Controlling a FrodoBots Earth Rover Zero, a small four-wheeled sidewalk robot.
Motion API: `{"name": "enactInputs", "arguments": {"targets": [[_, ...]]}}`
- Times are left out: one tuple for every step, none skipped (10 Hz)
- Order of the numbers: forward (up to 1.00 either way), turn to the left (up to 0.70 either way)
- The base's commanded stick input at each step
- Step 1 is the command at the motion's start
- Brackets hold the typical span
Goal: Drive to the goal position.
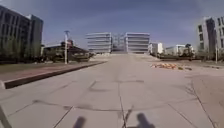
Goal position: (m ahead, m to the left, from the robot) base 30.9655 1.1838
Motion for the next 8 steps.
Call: {"name": "enactInputs", "arguments": {"targets": [[0.70,0.00],[0.70,0.00],[0.70,0.00],[0.70,0.00],[0.70,0.00],[0.70,0.00],[0.70,0.00],[0.70,0.00]]}}
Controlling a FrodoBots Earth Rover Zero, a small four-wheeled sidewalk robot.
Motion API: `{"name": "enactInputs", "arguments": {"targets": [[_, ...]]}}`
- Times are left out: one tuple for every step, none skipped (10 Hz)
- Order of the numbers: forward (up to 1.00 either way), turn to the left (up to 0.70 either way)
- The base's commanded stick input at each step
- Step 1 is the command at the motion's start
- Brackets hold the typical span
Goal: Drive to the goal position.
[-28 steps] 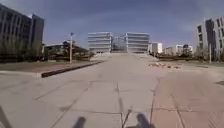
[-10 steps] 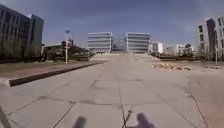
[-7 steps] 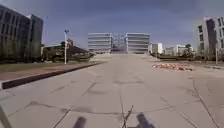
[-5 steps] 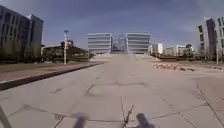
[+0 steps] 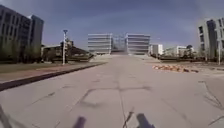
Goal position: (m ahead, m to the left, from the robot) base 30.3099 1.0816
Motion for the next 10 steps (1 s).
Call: {"name": "enactInputs", "arguments": {"targets": [[0.70,0.00],[0.70,0.00],[0.70,0.00],[0.70,0.00],[0.70,0.00],[0.70,0.00],[0.70,0.00],[0.70,0.00],[0.70,0.00],[0.70,0.00]]}}
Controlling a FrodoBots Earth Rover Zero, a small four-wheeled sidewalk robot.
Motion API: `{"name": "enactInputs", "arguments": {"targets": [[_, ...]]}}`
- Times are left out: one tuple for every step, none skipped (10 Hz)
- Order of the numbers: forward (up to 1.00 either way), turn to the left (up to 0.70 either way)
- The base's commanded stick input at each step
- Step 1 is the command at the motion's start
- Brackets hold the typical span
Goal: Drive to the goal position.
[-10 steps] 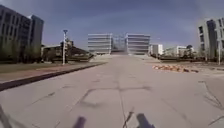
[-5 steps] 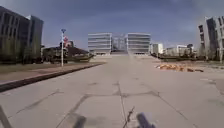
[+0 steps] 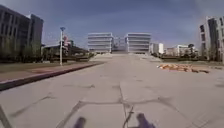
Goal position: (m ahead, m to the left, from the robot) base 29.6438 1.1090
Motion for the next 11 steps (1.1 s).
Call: {"name": "enactInputs", "arguments": {"targets": [[0.70,0.00],[0.70,0.00],[0.70,0.00],[0.70,0.00],[0.70,0.00],[0.70,0.00],[0.70,0.00],[0.70,0.00],[0.70,0.00],[0.70,0.00],[0.70,0.00]]}}
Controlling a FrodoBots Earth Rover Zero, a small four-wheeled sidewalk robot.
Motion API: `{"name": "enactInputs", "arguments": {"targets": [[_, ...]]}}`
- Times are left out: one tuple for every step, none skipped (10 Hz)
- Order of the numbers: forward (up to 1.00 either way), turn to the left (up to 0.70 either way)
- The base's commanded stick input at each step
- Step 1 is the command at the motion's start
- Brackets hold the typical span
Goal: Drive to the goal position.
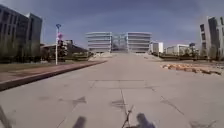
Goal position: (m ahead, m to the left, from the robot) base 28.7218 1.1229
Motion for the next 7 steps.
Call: {"name": "enactInputs", "arguments": {"targets": [[0.70,0.00],[0.70,0.00],[0.70,0.00],[0.70,0.00],[0.70,0.00],[0.70,0.00],[0.70,0.00]]}}
